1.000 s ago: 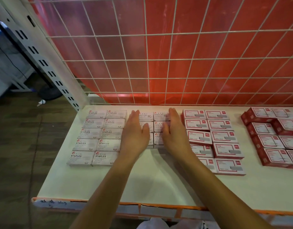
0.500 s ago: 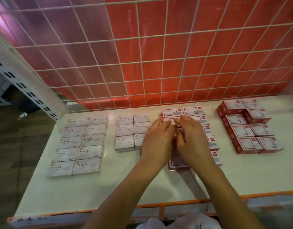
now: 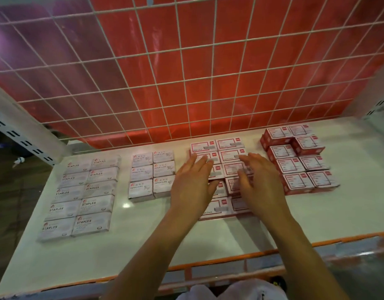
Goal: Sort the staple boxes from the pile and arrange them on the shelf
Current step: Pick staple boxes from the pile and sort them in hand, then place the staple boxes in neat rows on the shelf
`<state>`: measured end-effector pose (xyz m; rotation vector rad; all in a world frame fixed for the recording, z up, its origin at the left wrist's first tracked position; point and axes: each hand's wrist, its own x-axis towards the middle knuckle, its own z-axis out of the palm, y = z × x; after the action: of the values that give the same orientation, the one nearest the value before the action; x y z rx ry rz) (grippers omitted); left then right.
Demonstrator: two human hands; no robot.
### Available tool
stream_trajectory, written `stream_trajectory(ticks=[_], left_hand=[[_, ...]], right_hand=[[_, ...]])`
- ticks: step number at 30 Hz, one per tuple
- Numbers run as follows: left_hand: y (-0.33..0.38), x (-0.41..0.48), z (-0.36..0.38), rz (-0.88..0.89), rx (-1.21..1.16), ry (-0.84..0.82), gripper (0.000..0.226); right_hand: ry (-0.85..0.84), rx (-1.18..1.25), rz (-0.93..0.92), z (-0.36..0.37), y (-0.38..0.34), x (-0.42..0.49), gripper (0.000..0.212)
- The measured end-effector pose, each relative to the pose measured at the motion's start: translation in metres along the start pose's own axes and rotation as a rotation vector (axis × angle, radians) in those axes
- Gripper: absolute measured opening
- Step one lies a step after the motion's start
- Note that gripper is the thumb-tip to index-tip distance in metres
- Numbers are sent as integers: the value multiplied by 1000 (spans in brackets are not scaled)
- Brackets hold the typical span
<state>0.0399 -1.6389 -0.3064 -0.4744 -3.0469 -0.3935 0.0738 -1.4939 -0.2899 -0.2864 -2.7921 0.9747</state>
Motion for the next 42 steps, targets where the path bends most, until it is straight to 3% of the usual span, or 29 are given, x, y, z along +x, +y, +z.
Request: stream_trajectory(ticks=[8,16,22,38,42], left_hand=[[56,8,-3,49,-71,100,53],[145,36,5,130,-19,37,55],[222,68,18,232,31,-27,55],[399,156,90,477,-1,9,53],[429,186,106,493,24,1,57]], right_hand=[[30,-117,-47,-22,31,4,43],[107,-123,-74,-65,95,17,57],[183,-92,6,-108,153,30,45],[298,-213,126,-216,306,81,46],[333,-279,142,-233,340,113,56]])
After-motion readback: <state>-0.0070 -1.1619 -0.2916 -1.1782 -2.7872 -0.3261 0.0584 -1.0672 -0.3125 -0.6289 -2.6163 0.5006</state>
